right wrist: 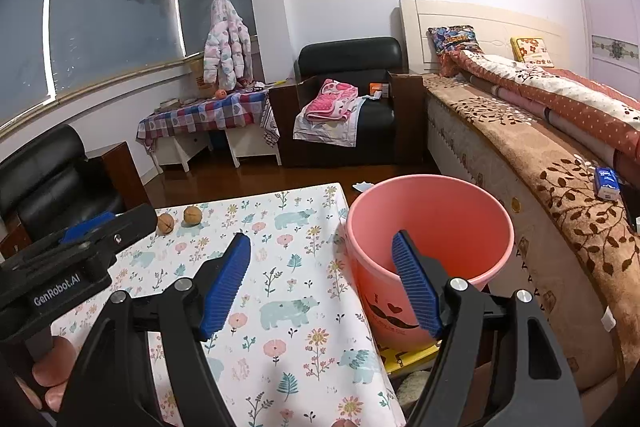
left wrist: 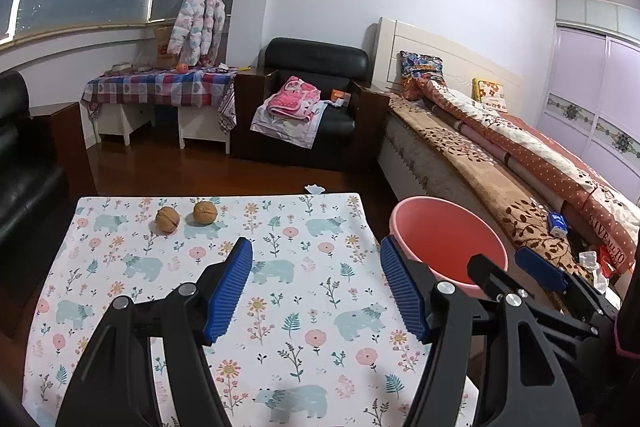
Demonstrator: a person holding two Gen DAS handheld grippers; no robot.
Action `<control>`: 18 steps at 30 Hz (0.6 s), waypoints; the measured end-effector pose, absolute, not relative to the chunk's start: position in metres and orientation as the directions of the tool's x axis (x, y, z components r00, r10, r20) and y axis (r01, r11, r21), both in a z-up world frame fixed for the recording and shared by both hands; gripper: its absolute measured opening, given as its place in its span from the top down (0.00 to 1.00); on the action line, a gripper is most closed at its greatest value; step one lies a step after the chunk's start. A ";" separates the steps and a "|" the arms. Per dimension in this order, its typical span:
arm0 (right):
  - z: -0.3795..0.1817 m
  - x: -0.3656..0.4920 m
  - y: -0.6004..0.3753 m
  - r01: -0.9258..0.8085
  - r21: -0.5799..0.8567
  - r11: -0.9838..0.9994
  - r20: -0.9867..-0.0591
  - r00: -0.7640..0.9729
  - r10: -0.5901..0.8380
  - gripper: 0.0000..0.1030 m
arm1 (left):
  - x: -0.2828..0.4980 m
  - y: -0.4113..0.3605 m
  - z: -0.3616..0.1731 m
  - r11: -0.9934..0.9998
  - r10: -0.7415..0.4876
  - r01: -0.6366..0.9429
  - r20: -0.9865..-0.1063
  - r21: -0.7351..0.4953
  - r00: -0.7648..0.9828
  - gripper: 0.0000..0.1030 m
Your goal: Collect trash
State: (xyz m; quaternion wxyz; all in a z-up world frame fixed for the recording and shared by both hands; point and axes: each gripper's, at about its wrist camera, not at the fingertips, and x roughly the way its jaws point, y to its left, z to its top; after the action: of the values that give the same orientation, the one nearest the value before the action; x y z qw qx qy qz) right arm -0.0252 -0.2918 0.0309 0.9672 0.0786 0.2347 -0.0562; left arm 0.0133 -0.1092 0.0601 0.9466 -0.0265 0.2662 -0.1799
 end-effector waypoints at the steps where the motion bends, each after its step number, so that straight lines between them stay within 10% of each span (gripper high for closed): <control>1: 0.032 -0.025 -0.291 0.143 0.124 0.982 -0.462 0.884 -0.071 0.29 | 0.014 -0.109 0.060 0.935 -0.353 0.324 -0.495 -0.147 0.794 0.36; 18: 0.029 -0.023 -0.289 0.134 0.119 0.984 -0.469 0.881 -0.064 0.29 | 0.017 -0.103 0.057 0.938 -0.346 0.311 -0.500 -0.155 0.794 0.36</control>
State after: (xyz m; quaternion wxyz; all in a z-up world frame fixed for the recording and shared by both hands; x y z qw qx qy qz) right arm -0.0234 -0.2895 0.0292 0.9669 0.0741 0.2388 -0.0512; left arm 0.0167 -0.1027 0.0568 0.9465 -0.0325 0.2700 -0.1737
